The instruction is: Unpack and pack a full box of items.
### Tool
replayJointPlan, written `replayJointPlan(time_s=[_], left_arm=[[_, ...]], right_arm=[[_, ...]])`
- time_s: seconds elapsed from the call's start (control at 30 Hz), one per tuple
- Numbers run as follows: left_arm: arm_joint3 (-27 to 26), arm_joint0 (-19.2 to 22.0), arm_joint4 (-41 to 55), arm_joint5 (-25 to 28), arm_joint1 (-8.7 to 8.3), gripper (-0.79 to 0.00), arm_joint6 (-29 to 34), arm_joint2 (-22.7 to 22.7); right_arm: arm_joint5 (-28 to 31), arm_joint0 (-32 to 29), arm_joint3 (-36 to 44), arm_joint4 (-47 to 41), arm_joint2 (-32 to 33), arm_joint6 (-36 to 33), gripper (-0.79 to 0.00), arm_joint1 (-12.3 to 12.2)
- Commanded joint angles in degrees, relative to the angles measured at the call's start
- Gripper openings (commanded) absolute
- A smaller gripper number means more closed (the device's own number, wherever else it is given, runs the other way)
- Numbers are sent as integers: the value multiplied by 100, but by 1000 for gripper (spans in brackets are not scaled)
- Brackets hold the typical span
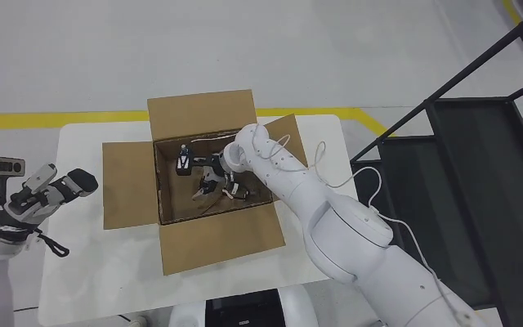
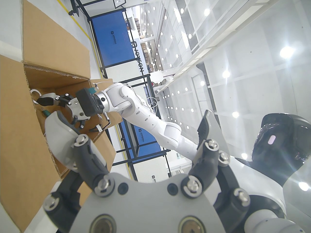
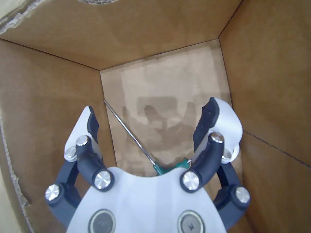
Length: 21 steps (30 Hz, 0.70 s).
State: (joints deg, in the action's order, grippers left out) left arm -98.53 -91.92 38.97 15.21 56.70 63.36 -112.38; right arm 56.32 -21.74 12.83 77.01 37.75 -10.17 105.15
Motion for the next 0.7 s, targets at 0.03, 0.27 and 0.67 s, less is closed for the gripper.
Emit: replayJointPlan(time_s=[0.03, 0.27, 0.67], left_arm=[[0, 0, 0, 0, 0, 0, 0, 0], [0, 0, 0, 0, 0, 0, 0, 0], [-28, -42, -58, 16, 7, 0, -190, -25]], right_arm=[[0, 0, 0, 0, 0, 0, 0, 0], [0, 0, 0, 0, 0, 0, 0, 0], [168, 85, 293, 24, 10, -576, 0, -210]])
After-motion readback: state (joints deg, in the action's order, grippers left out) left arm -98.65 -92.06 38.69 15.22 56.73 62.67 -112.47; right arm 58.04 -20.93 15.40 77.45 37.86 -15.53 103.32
